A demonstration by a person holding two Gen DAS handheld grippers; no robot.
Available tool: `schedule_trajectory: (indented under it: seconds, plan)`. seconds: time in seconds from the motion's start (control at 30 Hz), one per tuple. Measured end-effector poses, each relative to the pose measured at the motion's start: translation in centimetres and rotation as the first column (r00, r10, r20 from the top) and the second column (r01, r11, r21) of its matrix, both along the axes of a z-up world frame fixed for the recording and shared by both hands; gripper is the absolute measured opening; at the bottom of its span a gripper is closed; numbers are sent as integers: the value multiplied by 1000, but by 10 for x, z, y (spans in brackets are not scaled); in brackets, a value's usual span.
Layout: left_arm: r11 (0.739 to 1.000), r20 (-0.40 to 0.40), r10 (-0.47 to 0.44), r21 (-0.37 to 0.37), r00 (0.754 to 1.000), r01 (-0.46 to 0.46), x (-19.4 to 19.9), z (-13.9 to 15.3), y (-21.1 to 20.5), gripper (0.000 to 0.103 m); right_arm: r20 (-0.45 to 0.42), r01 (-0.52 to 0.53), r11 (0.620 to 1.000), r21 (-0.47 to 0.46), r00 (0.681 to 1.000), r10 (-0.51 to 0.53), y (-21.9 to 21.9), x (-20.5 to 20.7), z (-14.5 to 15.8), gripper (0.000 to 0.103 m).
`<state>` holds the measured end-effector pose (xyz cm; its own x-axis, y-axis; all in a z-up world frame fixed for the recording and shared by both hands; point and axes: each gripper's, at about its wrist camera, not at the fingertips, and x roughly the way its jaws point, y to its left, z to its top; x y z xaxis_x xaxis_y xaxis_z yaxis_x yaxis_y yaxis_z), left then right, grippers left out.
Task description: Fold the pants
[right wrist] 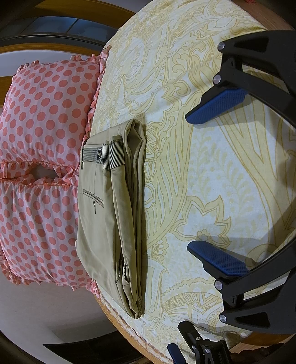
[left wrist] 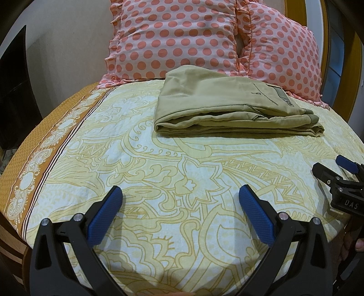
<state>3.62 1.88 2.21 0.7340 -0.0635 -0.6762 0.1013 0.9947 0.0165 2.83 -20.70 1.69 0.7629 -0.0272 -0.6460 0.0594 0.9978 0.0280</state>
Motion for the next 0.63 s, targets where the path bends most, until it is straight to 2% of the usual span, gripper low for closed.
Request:
schedule_trajectory:
  seconds: [0.63]
  plan:
    - [1000,7,2,0,1000,-2,0,1,0,101,0,1,1000,0,1000,-1,0,0,0,102]
